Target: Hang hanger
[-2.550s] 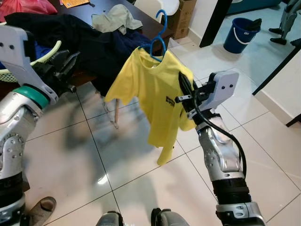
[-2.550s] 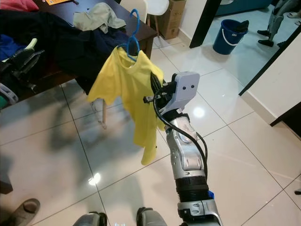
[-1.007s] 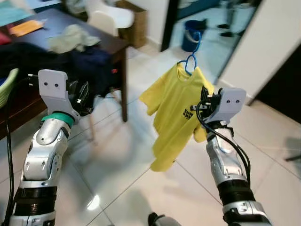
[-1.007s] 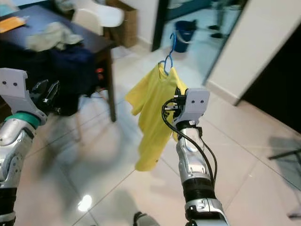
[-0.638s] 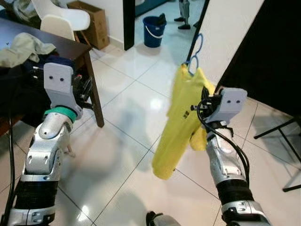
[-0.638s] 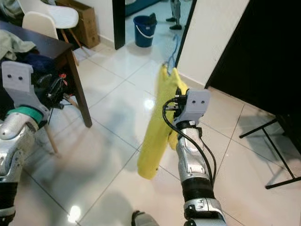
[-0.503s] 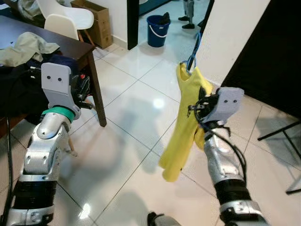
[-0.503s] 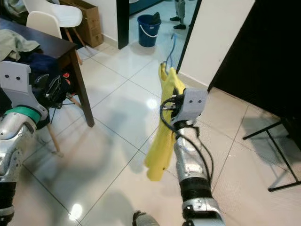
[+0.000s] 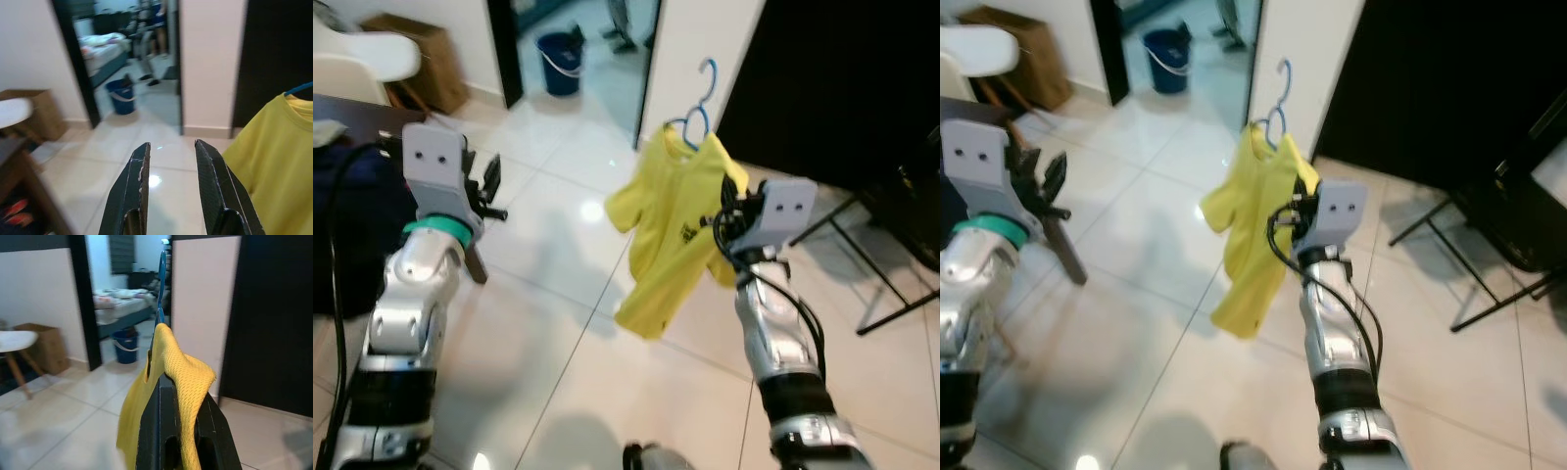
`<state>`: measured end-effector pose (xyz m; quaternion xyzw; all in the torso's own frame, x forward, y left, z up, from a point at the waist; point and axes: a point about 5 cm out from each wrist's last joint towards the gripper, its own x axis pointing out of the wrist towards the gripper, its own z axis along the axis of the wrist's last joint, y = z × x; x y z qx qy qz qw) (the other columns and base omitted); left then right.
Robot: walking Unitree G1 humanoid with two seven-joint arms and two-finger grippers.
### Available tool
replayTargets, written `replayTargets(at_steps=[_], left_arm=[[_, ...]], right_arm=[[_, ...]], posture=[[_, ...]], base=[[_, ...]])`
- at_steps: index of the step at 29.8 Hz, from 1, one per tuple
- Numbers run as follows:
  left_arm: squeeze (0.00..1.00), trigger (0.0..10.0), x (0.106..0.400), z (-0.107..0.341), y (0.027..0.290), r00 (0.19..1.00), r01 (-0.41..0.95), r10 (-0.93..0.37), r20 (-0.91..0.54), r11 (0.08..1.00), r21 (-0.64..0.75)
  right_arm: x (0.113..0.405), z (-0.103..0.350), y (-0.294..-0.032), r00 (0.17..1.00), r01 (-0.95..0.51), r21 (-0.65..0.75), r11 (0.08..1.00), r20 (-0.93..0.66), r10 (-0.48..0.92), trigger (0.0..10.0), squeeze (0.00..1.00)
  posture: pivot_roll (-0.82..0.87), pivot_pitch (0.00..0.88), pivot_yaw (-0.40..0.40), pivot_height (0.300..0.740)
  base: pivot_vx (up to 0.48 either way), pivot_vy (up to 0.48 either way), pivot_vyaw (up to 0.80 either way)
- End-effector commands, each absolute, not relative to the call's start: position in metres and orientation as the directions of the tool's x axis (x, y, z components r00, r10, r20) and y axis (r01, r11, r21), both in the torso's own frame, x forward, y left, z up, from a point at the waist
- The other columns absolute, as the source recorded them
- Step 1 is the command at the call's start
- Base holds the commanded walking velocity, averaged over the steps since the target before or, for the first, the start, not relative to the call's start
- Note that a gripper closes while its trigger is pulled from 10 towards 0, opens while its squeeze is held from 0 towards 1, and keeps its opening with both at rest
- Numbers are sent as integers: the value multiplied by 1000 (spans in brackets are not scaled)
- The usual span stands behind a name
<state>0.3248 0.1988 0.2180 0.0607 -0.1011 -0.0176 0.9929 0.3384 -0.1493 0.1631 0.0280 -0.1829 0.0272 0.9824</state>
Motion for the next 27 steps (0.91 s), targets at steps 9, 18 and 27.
replayTargets(at_steps=[9, 18, 27], left_arm=[[0, 10000, 326, 217, 197, 977, 28, -55, 204, 990, 135], [0, 10000, 323, 209, 194, 981, 48, -74, 181, 989, 142], [0, 10000, 324, 208, 193, 981, 56, -80, 179, 989, 139]], right_arm=[[338, 171, -150, 917, -59, 39, 997, 396, 39, 10000, 0], [336, 174, -153, 914, -52, 28, 998, 405, 36, 10000, 0], [337, 177, -154, 910, -45, 30, 999, 413, 29, 10000, 0]], posture=[[40, 9, 10, 740], [35, 7, 9, 740], [32, 0, 10, 740]], base=[[0, 0, -800], [0, 0, -800], [0, 0, -800]])
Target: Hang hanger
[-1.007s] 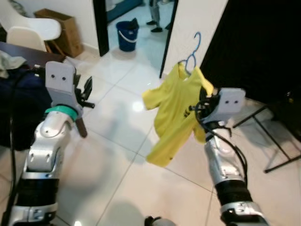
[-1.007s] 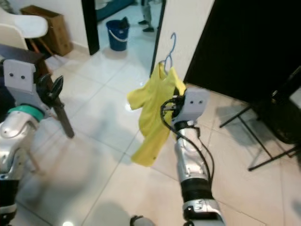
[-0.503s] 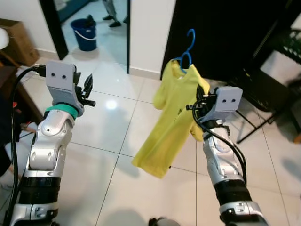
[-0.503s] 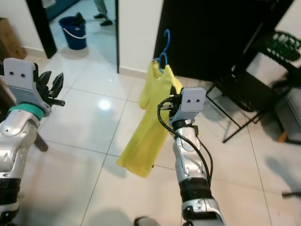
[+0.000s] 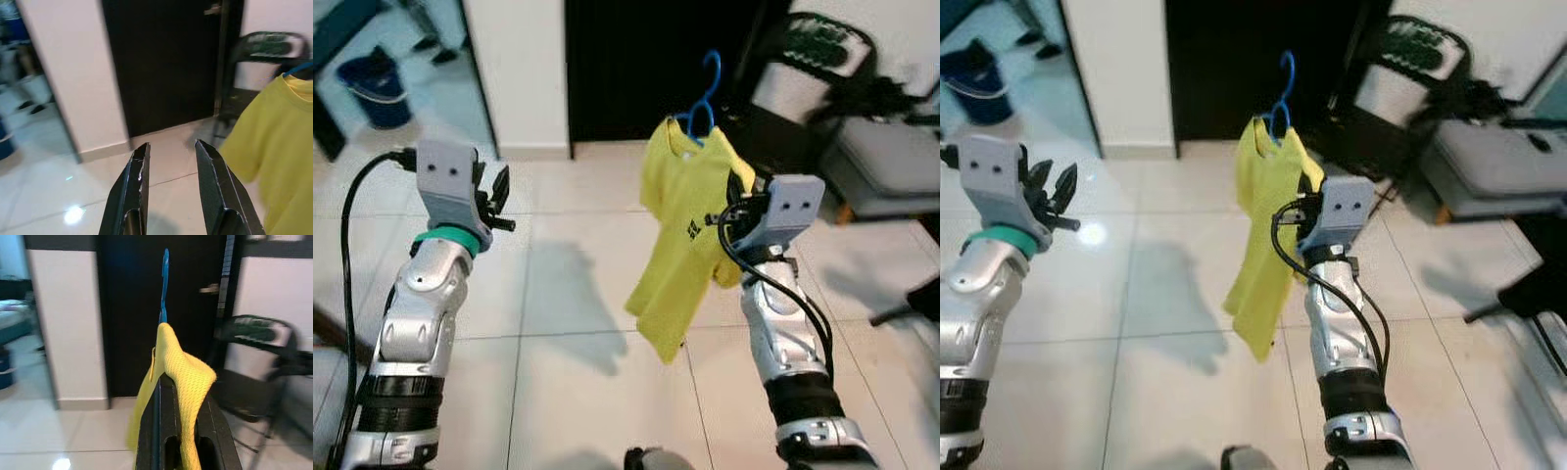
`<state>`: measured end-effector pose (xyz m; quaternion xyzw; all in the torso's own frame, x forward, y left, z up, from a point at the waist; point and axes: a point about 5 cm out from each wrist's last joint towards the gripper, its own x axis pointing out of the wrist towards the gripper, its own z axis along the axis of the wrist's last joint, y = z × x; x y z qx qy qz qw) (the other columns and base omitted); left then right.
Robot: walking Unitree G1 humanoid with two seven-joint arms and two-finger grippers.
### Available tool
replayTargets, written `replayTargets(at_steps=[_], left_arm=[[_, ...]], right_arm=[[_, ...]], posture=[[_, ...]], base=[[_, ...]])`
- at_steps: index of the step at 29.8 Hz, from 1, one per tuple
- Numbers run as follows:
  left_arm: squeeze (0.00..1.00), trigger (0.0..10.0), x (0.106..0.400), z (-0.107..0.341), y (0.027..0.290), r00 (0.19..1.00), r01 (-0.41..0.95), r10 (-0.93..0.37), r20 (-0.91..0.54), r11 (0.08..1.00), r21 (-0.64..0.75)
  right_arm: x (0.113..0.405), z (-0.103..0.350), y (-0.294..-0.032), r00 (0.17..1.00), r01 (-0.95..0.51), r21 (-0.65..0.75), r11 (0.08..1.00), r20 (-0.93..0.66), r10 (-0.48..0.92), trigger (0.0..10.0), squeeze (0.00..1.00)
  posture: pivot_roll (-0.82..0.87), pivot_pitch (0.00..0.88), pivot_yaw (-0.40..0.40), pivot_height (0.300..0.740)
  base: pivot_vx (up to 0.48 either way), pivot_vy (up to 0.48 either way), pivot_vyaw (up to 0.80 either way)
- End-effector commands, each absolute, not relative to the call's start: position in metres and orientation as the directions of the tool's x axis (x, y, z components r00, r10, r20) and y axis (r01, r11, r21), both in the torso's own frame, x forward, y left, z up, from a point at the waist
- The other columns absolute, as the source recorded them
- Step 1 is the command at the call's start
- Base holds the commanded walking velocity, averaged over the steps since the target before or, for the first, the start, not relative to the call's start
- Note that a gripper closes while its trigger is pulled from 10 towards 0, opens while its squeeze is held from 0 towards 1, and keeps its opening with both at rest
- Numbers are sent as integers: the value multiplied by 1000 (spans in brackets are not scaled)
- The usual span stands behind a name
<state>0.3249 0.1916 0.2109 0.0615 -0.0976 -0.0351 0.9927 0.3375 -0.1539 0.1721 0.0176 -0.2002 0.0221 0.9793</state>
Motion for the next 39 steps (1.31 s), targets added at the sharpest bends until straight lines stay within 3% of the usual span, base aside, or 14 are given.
replayTargets(at_steps=[1, 30, 37, 39], left_arm=[[0, 10000, 325, 207, 193, 980, 57, -82, 179, 989, 138], [0, 10000, 325, 201, 194, 982, 64, -88, 169, 988, 144], [0, 10000, 327, 201, 193, 984, 87, -102, 149, 991, 106], [0, 10000, 327, 204, 191, 980, 115, -119, 157, 993, 32]], right_arm=[[338, 177, -154, 910, -46, 30, 998, 414, 29, 10000, 0], [336, 177, -156, 909, -40, 24, 999, 417, 27, 10000, 0], [335, 177, -157, 909, -35, 26, 999, 417, 21, 10000, 0], [336, 179, -158, 908, -34, 26, 999, 419, 20, 10000, 0]], posture=[[31, 0, 10, 740], [6, 0, 12, 740], [1, 0, 17, 740], [2, 0, 17, 740]], base=[[0, 0, -800], [0, 0, -800], [0, 0, -800], [0, 0, -800]])
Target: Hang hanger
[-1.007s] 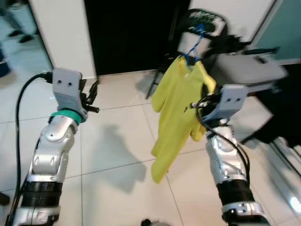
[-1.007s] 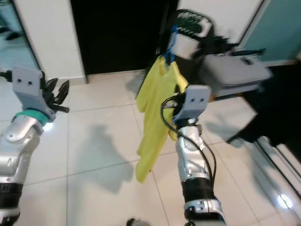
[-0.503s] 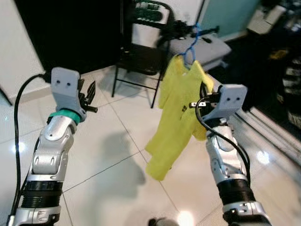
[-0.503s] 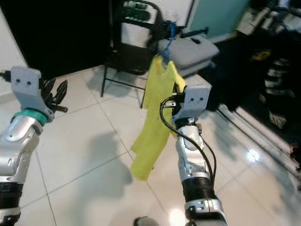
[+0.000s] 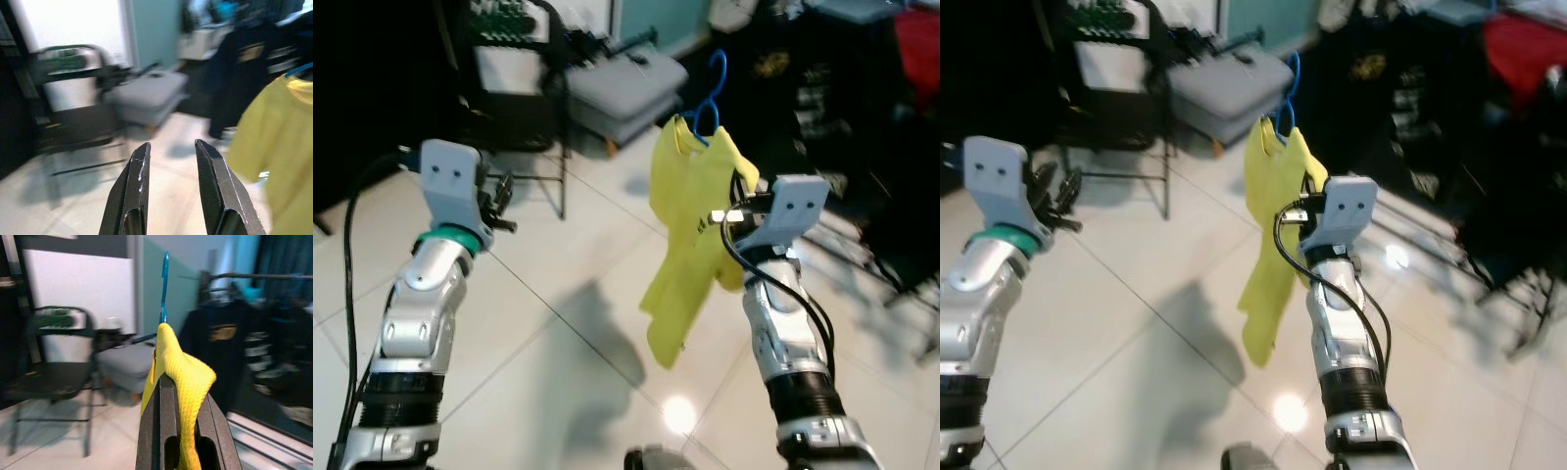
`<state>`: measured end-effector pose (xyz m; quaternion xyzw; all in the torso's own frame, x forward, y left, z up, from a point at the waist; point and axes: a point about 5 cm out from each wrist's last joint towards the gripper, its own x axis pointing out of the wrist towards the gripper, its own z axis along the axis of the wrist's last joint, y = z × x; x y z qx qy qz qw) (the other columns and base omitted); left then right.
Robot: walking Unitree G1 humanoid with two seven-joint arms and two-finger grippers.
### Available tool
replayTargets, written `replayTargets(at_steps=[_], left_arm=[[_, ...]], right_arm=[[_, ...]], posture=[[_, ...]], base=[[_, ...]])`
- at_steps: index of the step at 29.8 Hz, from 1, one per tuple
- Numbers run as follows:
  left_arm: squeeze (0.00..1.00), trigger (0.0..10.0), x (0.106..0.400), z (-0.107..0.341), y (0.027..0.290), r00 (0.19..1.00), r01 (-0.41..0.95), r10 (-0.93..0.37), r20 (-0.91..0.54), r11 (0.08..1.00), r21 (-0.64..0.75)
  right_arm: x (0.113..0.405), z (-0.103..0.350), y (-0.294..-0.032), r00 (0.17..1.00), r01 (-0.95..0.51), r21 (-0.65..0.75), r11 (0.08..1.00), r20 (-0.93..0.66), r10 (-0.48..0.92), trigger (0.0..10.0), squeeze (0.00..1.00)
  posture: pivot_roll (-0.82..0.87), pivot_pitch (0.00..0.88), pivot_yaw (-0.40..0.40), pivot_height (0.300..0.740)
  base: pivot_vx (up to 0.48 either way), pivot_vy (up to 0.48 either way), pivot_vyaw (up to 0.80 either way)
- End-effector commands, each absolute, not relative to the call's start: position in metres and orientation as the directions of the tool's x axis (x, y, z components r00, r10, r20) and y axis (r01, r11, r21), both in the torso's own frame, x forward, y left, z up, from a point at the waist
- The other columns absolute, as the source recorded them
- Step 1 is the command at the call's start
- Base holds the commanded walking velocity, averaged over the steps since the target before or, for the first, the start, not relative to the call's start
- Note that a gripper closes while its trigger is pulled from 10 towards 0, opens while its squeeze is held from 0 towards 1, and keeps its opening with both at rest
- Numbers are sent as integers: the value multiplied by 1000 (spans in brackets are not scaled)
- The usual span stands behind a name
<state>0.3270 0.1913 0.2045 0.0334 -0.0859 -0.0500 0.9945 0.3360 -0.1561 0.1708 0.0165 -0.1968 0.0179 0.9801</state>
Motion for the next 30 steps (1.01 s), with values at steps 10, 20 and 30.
replayTargets(at_steps=[10, 20, 30], left_arm=[[0, 10000, 325, 213, 182, 963, 194, -187, 192, 981, -19], [0, 10000, 325, 215, 180, 959, 188, -191, 208, 982, 32], [0, 10000, 325, 215, 178, 955, 205, -212, 206, 977, 52]], right_arm=[[337, 181, -158, 905, -35, 27, 999, 426, 20, 10000, 0], [336, 183, -158, 901, -32, 28, 999, 434, 17, 10000, 0], [336, 187, -160, 895, -25, 24, 999, 446, 12, 10000, 0]], posture=[[4, 0, 16, 740], [3, 0, 17, 740], [-1, 0, 15, 740]], base=[[0, 0, -800], [0, 0, -800], [0, 0, -800]])
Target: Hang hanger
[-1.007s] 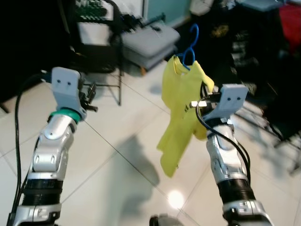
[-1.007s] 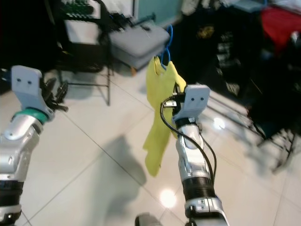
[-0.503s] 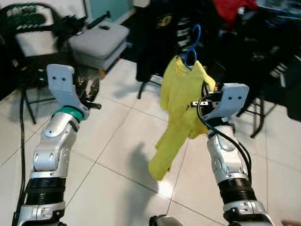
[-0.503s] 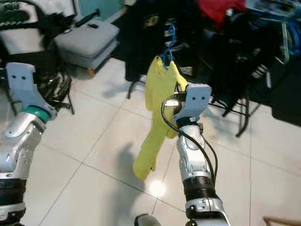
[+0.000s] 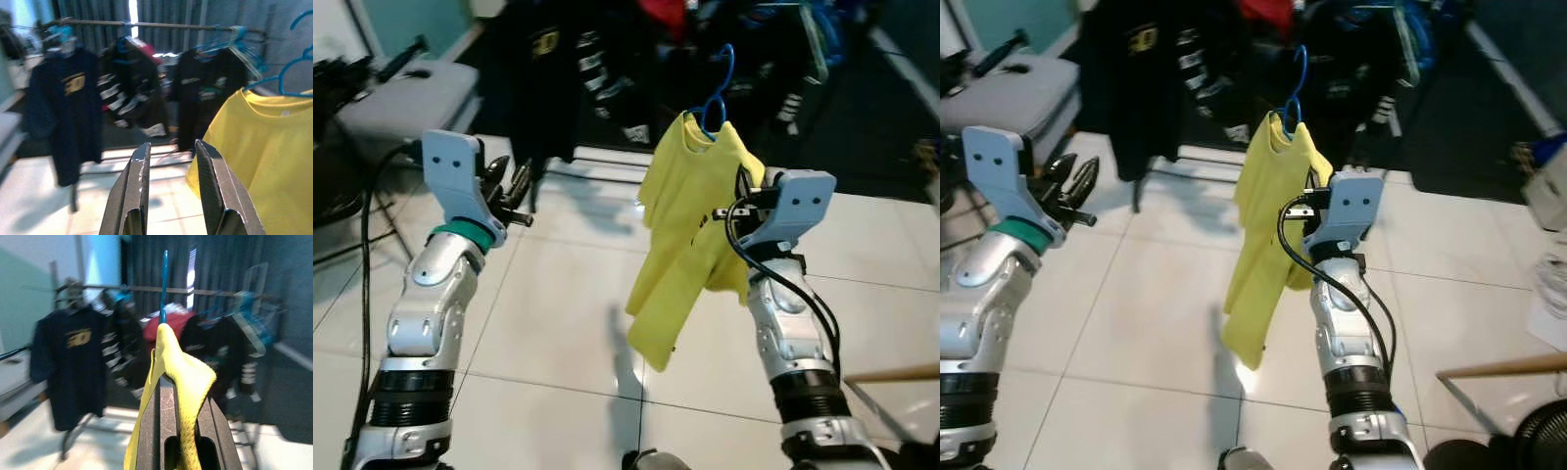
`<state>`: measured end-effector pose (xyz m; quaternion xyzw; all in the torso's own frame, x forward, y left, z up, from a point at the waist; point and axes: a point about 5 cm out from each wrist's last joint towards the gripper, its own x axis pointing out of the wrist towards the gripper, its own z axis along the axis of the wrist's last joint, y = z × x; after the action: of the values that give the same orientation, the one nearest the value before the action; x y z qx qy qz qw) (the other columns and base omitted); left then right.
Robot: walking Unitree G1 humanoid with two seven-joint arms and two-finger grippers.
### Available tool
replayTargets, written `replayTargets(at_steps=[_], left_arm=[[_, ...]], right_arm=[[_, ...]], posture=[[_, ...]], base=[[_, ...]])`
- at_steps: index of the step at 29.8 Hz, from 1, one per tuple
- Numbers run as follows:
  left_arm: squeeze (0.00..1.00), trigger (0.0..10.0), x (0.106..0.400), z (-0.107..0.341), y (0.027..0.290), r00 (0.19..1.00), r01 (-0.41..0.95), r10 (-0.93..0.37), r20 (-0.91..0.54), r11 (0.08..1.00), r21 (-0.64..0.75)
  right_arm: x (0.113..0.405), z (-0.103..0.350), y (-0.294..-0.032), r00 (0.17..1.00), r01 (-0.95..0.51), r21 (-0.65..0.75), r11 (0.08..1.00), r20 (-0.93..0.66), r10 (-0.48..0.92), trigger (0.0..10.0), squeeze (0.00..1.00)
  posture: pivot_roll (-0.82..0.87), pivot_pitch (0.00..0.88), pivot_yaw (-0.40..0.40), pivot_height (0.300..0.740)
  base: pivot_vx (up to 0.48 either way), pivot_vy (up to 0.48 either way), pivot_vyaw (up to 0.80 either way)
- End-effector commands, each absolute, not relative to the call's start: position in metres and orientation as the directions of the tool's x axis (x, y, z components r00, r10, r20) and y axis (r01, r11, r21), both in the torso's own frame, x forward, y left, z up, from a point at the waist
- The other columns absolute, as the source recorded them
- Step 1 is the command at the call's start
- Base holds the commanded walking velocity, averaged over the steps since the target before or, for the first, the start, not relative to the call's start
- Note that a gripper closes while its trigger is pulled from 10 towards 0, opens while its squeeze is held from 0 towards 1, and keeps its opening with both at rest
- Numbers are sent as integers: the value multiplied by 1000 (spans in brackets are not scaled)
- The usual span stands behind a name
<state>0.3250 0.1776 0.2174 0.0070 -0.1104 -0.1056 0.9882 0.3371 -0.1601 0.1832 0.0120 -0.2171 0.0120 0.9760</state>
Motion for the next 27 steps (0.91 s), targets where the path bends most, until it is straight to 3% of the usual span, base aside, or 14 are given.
replayTargets(at_steps=[1, 8, 27], left_arm=[[0, 10000, 325, 215, 178, 955, 205, -212, 206, 977, 52], [0, 10000, 325, 217, 177, 949, 216, -224, 224, 975, 62], [0, 10000, 325, 210, 174, 945, 230, -246, 213, 968, 97]], right_arm=[[336, 187, -160, 895, -25, 24, 999, 446, 12, 10000, 0], [336, 193, -165, 886, -1, 10, 1000, 464, -4, 10000, 0], [332, 187, -165, 886, -1, -6, 1000, 463, 4, 10000, 0]], posture=[[-1, 0, 15, 740], [-4, 5, 15, 740], [-8, 2, 20, 740]], base=[[0, 0, -800], [57, 0, -754], [480, 0, 0]])
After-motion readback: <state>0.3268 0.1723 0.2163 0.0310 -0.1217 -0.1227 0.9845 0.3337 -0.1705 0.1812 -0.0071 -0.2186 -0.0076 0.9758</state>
